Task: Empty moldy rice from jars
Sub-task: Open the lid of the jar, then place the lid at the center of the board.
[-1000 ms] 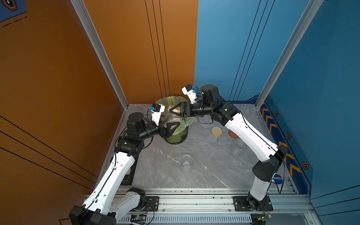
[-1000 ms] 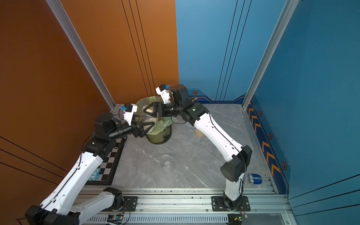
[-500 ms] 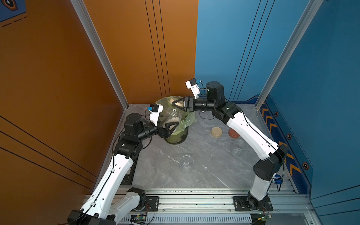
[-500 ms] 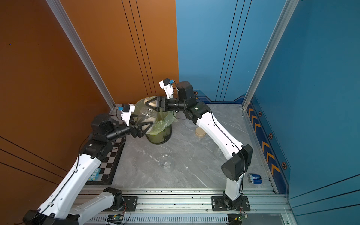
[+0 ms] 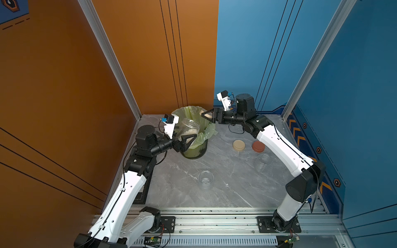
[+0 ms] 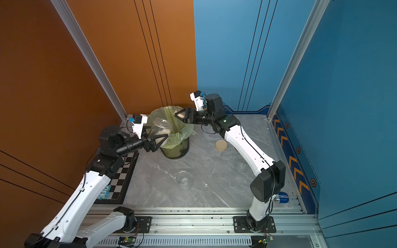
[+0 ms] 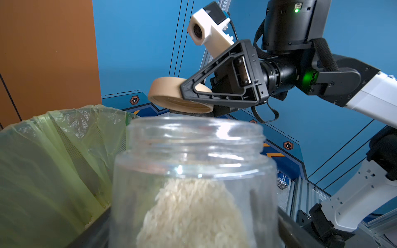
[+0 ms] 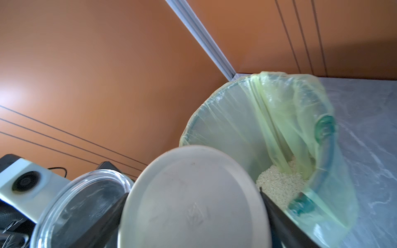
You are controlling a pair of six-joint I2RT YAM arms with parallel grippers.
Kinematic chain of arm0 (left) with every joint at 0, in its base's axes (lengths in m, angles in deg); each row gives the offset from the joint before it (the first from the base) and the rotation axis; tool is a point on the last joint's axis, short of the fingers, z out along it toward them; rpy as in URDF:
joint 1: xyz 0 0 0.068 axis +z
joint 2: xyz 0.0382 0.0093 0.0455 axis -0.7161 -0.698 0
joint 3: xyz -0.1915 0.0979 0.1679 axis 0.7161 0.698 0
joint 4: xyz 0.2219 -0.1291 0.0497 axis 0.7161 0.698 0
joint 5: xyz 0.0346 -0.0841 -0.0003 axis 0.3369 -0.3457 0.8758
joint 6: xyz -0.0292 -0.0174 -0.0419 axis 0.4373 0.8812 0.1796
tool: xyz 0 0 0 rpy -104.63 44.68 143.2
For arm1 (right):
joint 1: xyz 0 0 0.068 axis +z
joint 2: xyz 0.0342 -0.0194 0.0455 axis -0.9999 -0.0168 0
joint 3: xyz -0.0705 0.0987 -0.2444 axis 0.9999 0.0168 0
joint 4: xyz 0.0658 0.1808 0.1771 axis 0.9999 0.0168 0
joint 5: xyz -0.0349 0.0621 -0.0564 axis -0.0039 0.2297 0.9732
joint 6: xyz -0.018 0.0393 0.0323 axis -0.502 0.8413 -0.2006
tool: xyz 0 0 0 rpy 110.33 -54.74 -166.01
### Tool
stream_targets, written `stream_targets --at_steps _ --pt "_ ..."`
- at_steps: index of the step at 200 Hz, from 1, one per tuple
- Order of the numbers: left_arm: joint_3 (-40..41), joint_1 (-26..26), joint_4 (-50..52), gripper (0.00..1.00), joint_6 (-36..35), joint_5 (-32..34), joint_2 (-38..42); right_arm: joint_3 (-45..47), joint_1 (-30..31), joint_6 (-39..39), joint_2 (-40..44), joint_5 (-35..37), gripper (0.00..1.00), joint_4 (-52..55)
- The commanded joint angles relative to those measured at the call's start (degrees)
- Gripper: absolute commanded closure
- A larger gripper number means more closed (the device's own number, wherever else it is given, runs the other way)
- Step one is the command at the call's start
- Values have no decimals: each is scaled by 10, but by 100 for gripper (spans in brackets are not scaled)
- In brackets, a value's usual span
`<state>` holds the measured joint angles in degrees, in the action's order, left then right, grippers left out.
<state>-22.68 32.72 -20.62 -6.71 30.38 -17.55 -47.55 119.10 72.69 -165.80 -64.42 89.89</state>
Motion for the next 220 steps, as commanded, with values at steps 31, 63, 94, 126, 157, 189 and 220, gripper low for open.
stream_targets --at_steps 31,63,94,126,157,189,220 --pt "-10 9 -24 100 -2 -15 18 94 -35 -23 77 43 50 -12" --pt "-11 10 -23 100 -3 -16 17 154 -52 -28 103 65 50 -12" --pt "-14 11 -18 100 -5 -18 15 200 -57 -34 115 99 50 -10" --pt "-18 13 -6 100 -11 -15 13 241 -57 -46 116 141 50 -10" --pt "-26 16 1 100 -13 -16 10 274 -56 -61 110 187 51 -11" --pt "-28 18 4 100 -13 -10 9 301 -55 -73 87 224 51 -13" --pt "-27 18 4 100 -10 -4 10 309 -49 -82 50 260 50 -12"
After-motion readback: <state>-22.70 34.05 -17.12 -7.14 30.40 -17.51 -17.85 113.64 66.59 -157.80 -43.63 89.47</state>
